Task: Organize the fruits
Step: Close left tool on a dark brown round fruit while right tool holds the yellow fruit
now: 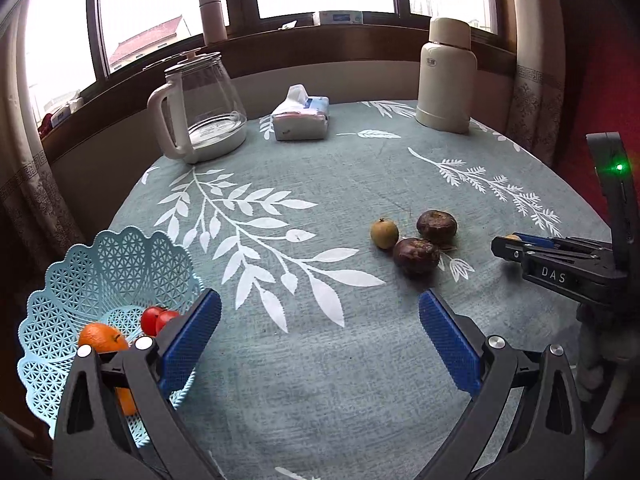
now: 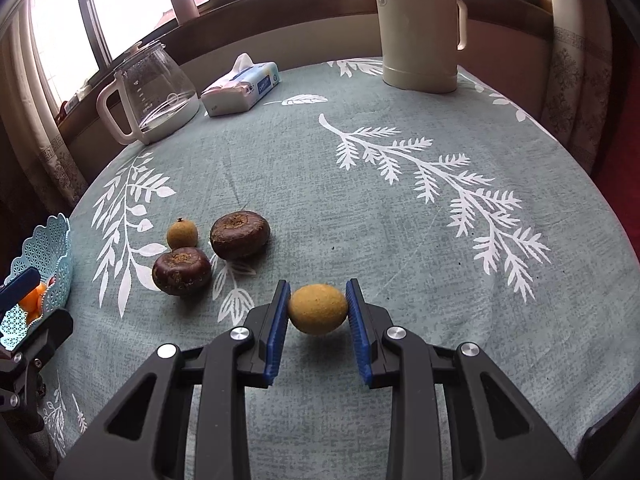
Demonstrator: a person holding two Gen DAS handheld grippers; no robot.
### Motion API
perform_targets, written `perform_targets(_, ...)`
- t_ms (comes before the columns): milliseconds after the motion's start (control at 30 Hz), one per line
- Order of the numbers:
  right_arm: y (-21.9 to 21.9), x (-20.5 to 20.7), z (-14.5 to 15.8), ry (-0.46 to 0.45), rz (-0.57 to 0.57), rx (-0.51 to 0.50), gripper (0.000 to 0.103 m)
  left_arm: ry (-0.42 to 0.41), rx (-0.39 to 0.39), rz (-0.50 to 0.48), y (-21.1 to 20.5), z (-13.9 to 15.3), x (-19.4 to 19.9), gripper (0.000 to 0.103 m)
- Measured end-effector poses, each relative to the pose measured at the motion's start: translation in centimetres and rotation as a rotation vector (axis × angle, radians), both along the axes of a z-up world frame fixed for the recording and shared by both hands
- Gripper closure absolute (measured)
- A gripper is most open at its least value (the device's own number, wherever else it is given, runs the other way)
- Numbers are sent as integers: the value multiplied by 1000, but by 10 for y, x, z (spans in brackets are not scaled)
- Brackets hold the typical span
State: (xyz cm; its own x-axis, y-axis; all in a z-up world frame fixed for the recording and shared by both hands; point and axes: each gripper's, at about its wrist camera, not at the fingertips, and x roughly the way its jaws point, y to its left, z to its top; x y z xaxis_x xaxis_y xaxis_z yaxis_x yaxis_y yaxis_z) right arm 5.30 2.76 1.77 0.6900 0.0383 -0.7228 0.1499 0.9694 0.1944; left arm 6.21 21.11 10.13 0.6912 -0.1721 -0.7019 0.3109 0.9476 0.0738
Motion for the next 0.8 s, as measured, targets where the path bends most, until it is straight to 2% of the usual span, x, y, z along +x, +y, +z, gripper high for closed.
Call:
perform_targets(200,0,1,-4,12,6,19,74,86,-40,-56,-21,-20,27,4)
perform_targets(300,-3,2,-6,18,3,36,74,115,-49,-79,-29,-27,36,14)
perform_targets(500,-5,1,-7,16,2,52,74,143,-19,-120,-45,-38,48,33)
perform_targets(700,-5,0,-7,15,2,57,74,162,-29,-173,-63,-42,50,46)
perform_targets(800,-6,0,-7,14,1,60,74,177,-30,-184,-71,-47,53,47)
